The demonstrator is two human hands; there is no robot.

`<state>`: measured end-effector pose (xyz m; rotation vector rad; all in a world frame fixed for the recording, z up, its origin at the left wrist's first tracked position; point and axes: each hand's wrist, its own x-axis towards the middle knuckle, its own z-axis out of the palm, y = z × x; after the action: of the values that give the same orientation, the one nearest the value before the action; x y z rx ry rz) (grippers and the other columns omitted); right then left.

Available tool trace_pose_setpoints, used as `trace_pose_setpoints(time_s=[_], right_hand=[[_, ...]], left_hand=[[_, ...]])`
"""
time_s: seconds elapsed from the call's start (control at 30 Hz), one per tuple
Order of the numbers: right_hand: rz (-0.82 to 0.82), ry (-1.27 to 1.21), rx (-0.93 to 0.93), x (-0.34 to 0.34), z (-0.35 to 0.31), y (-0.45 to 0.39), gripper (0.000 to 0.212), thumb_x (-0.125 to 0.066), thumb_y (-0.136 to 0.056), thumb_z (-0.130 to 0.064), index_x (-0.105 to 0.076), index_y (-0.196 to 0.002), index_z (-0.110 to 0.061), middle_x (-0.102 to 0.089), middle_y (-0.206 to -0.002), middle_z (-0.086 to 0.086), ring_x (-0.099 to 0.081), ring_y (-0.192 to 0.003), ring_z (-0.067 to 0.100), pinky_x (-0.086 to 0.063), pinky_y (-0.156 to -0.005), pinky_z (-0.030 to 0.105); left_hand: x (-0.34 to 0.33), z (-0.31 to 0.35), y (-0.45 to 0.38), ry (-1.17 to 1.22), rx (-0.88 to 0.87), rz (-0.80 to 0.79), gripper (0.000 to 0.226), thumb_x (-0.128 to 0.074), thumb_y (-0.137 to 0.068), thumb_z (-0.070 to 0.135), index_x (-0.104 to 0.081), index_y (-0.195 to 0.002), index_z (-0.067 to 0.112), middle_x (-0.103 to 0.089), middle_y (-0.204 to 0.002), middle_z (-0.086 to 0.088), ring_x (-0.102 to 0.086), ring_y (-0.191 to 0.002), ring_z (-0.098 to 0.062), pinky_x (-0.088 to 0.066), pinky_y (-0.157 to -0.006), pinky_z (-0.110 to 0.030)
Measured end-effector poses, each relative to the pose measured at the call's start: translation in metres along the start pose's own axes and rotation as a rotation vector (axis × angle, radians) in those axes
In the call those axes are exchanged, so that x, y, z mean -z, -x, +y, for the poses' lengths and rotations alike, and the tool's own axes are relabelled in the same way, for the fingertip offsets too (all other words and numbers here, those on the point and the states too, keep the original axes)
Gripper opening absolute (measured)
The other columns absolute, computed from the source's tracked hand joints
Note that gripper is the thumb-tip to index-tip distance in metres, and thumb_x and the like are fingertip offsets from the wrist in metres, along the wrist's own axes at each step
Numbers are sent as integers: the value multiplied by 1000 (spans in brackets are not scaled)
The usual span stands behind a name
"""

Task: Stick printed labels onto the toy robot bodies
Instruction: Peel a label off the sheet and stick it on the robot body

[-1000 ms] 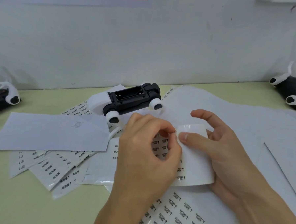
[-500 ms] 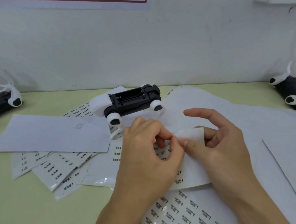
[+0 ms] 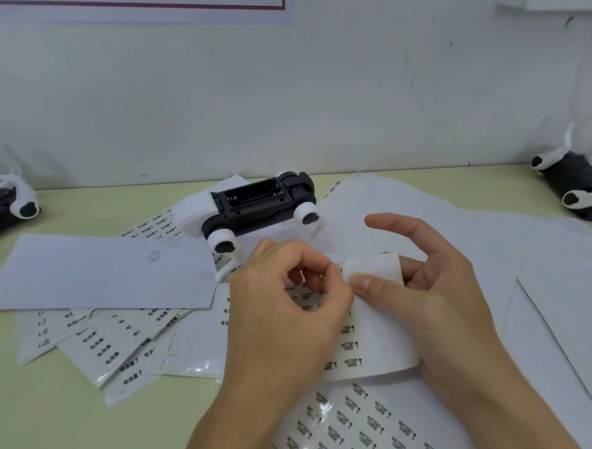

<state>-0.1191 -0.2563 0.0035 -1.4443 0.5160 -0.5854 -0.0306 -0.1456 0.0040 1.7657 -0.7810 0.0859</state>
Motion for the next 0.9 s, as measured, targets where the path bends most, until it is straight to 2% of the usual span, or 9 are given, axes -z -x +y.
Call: trace_pose_setpoints(time_s=[0.1, 0.2, 0.4, 0.6, 0.7, 0.8, 0.9], right_hand=[[-19, -31, -24, 2, 1, -1, 56, -76, -66, -16, -65, -112, -45, -77, -90, 14, -75, -78, 36, -60, -74, 52], [-56, -20, -33, 4, -1, -1, 56, -75, -69, -19, -62, -115, -47, -77, -92, 14, -74, -79, 35, -60, -74, 52], [-114, -23, -59, 9, -3, -1, 56, -74, -70, -17, -61, -117, -44, -76, -88, 9, -72, -69, 26, -58, -62, 38], [-137, -45, -82, 11, -2, -3, 53, -73, -68, -14, -60, -114, -39, -75, -87, 4, -71, -69, 25, -58, -62, 37], [-111, -42, -68, 13, -2, -2, 51, -73, -67, -15, -61, -110, -39, -70, -82, 0, -68, -66, 22, -56, -61, 38], [-80, -26, -59, 14, -1, -3, 48, -73, -67, -17, -62, -107, -39, -65, -78, 0, -65, -64, 22, -56, -62, 40], [-54, -4, -58, 13, 0, -3, 48, -74, -65, -17, -62, -106, -38, -66, -78, 2, -64, -64, 23, -56, -64, 43]], left_hand=[[0, -1, 0, 5, 1, -47, 6, -65, -77, 24, -66, -75, 30, -59, -75, 13, -56, -82, -4, -39, -72, -6], [0, -2, -1, -16, 5, -115, 12, -62, -80, 28, -70, -89, 31, -57, -83, 16, -53, -95, -7, -37, -78, -10], [2, -2, 0, -17, -34, -135, 4, -62, -82, 26, -64, -82, 29, -58, -87, 16, -53, -100, -11, -35, -83, -14], [3, 0, 1, -61, -90, -144, 5, -62, -84, 26, -63, -86, 30, -56, -89, 19, -51, -102, -9, -35, -88, -20], [3, 1, 1, -141, -149, -101, 8, -65, -83, 24, -59, -84, 29, -51, -86, 21, -48, -98, -6, -35, -87, -25], [2, 3, -1, -186, -196, -90, 7, -68, -81, 20, -63, -78, 21, -54, -78, 19, -49, -85, -4, -35, -79, -14], [2, 4, -2, -169, -170, -118, 5, -68, -81, 18, -68, -76, 19, -60, -73, 16, -53, -74, -1, -38, -69, -7]])
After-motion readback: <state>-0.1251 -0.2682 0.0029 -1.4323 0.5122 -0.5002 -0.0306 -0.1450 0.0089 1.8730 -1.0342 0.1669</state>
